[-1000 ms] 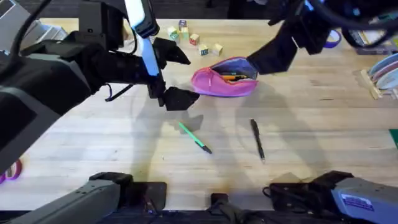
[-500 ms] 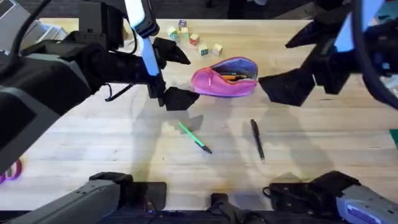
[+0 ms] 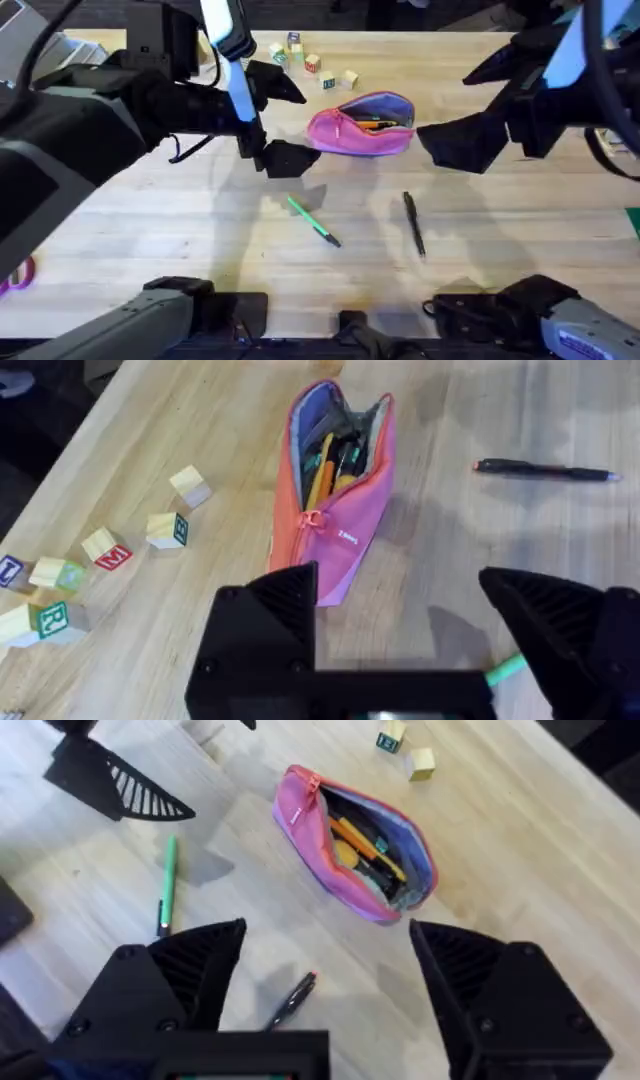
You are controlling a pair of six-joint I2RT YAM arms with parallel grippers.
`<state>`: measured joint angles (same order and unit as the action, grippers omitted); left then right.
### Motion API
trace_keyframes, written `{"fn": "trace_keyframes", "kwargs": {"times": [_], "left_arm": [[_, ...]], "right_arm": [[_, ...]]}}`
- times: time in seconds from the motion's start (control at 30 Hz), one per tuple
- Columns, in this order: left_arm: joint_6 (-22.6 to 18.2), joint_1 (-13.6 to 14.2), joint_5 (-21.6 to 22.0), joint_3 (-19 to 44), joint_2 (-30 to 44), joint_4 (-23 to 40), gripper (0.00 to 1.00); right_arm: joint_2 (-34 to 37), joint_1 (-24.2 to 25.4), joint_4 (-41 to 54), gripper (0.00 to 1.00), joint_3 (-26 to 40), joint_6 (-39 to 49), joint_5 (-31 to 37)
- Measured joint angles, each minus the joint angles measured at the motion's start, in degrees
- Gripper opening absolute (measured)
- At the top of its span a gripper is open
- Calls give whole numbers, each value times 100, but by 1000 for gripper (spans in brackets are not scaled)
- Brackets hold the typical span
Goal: Unzip the bag, pick up the pens from the table one at a time and place them inside, then zip the bag closed.
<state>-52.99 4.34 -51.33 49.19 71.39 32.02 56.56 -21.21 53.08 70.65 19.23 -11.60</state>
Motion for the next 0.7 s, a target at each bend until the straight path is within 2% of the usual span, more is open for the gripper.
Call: {"fn": "trace_keyframes", "kwargs": {"times": [0.23, 0.47, 0.7], "left_arm": [[-1, 0, 22, 0, -405, 193, 993], [-3, 0, 208, 0, -859, 956, 993], [-2, 0, 451, 0, -1458, 1627, 993]], "right_arm": [[-409, 0, 545, 998, -7, -659, 0], [-917, 0, 1327, 998, -7, -1080, -3], [-969, 0, 2143, 997, -11, -1355, -90]]}}
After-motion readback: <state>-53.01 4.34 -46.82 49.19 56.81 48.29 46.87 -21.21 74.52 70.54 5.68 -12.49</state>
